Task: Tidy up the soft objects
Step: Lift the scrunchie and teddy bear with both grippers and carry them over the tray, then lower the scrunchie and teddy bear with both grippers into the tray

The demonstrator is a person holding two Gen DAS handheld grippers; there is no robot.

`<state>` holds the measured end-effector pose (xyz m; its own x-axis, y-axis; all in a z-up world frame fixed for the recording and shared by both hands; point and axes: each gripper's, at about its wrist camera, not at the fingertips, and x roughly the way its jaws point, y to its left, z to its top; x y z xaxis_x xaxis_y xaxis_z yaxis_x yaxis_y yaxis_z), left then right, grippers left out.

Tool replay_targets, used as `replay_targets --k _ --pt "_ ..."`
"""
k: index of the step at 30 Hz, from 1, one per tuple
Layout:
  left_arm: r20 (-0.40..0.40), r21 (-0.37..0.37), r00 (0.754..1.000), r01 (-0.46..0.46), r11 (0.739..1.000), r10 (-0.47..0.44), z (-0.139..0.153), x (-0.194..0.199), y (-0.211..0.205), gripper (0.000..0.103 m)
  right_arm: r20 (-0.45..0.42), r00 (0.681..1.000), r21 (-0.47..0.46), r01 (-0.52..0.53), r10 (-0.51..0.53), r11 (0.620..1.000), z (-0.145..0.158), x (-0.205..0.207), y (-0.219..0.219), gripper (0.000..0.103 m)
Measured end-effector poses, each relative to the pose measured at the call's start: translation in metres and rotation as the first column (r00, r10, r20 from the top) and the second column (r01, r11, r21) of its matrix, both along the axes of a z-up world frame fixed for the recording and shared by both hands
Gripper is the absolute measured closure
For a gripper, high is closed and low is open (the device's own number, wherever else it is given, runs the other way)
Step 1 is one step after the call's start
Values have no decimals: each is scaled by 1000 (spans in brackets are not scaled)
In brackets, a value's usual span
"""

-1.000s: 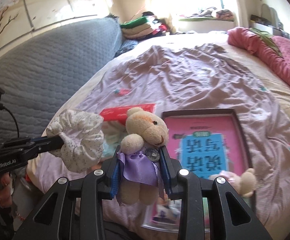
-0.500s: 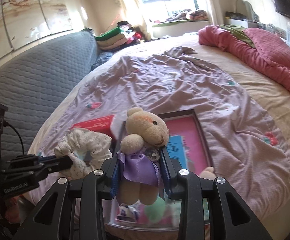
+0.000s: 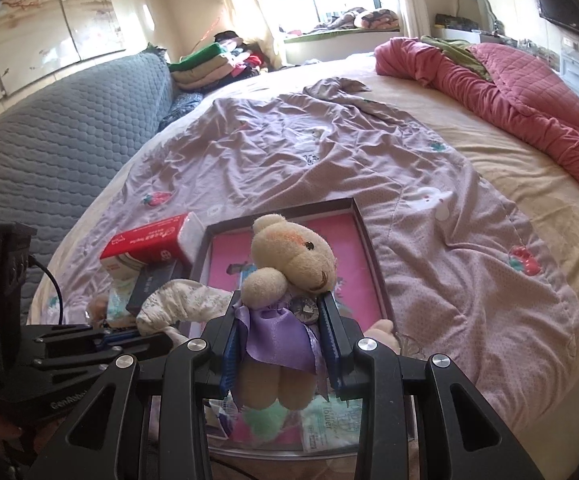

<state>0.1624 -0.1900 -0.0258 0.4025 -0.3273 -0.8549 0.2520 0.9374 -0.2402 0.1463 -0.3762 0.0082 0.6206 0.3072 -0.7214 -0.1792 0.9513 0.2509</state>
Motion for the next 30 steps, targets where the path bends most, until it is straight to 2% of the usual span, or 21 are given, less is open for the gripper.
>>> replay_targets --k 7,20,30 --pt "-15 44 1000 13 999 -13 -13 1 -7 94 -28 1000 -13 -7 6 1000 -14 6 1 67" --pt "-43 47 999 19 999 -17 -28 8 -9 94 -82 996 -52 -23 19 998 -40 13 6 67" --pt "-59 45 998 22 999 -19 -34 11 -10 94 -97 995 -66 -37 30 997 -49 16 12 67"
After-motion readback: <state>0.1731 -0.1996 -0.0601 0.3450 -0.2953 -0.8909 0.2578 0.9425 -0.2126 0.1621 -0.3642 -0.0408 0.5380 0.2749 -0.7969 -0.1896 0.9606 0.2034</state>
